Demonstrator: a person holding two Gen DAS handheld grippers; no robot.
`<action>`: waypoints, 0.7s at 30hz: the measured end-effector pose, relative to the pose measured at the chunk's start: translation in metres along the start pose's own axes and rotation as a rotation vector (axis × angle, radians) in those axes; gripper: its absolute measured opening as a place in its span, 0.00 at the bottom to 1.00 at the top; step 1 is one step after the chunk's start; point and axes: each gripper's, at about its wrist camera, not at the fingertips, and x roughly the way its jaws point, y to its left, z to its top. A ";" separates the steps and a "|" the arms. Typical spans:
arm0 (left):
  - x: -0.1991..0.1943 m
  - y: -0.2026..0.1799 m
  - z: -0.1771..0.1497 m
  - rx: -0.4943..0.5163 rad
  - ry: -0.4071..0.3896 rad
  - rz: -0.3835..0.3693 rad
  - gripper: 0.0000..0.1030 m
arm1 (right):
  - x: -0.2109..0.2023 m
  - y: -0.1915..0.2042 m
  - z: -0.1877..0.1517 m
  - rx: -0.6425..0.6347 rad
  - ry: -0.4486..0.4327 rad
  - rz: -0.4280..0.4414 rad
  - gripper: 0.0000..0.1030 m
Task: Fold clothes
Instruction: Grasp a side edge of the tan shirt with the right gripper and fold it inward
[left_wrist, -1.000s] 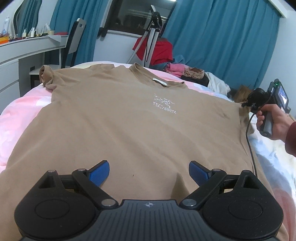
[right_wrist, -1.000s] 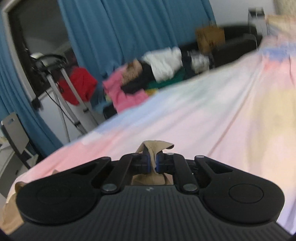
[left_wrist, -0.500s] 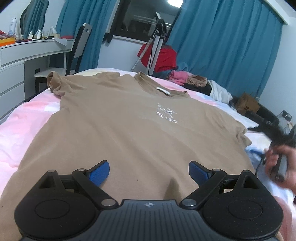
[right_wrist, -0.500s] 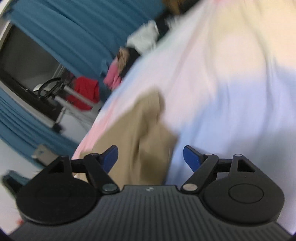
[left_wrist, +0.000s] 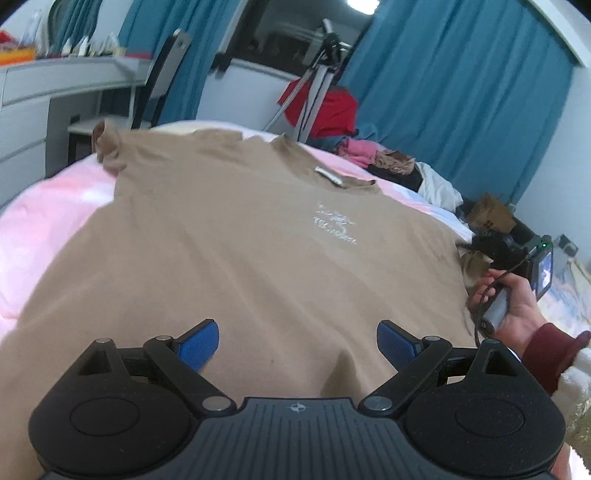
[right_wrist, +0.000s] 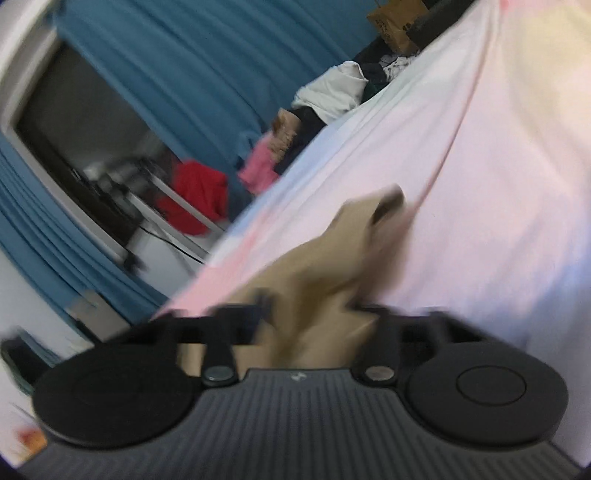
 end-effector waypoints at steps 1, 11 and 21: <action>0.003 0.001 0.001 0.008 -0.004 0.010 0.89 | -0.001 0.004 0.002 -0.033 -0.010 -0.021 0.15; -0.020 -0.008 0.022 0.083 -0.093 0.034 0.88 | -0.047 0.016 0.028 -0.190 -0.170 -0.152 0.10; -0.048 0.030 0.052 -0.006 -0.150 0.117 0.88 | -0.092 0.162 -0.017 -0.524 -0.324 -0.238 0.10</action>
